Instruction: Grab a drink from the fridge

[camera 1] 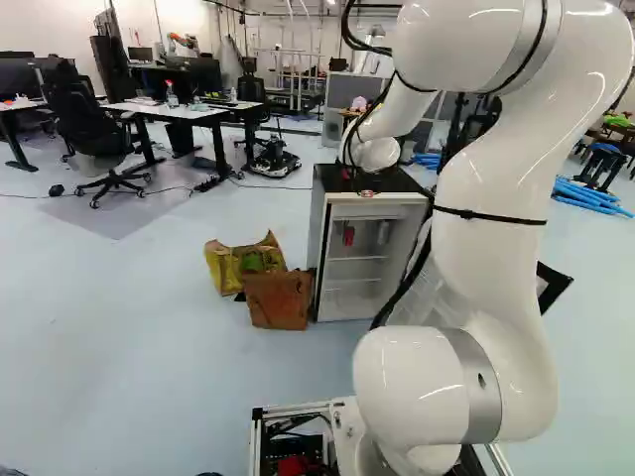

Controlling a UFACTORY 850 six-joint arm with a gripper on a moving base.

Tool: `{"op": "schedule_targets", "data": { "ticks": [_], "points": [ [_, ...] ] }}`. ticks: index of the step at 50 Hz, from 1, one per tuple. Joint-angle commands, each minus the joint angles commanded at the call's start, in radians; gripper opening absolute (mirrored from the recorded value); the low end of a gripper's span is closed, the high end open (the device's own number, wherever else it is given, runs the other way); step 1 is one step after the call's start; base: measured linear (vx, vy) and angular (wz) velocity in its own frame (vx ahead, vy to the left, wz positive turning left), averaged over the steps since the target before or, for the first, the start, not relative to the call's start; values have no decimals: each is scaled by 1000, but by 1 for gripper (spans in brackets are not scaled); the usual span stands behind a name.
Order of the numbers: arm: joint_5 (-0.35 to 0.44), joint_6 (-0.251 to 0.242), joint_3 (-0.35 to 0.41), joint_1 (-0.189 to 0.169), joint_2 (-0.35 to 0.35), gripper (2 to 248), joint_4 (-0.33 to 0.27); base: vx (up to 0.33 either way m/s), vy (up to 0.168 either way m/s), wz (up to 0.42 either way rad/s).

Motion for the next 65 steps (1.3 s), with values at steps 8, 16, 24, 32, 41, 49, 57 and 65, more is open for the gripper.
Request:
{"op": "schedule_targets", "data": {
  "ticks": [8, 16, 24, 32, 41, 49, 57, 65],
  "points": [
    [0, 0, 32, -17, 26, 247, 0, 0, 0, 0],
    [0, 0, 62, -36, 52, 247, 0, 0, 0, 0],
    [0, 0, 91, -55, 78, 247, 0, 0, 0, 0],
    [0, 0, 119, -75, 116, 247, 0, 0, 0, 0],
    [0, 0, 149, -99, 160, 247, 0, 0, 0, 0],
    [-4, 0, 172, -121, 198, 247, 0, 0, 0, 0],
    [-19, 0, 191, -144, 233, 247, 0, 0, 0, 0],
    [-41, 0, 208, -168, 266, 247, 0, 0, 0, 0]
  ]
}}
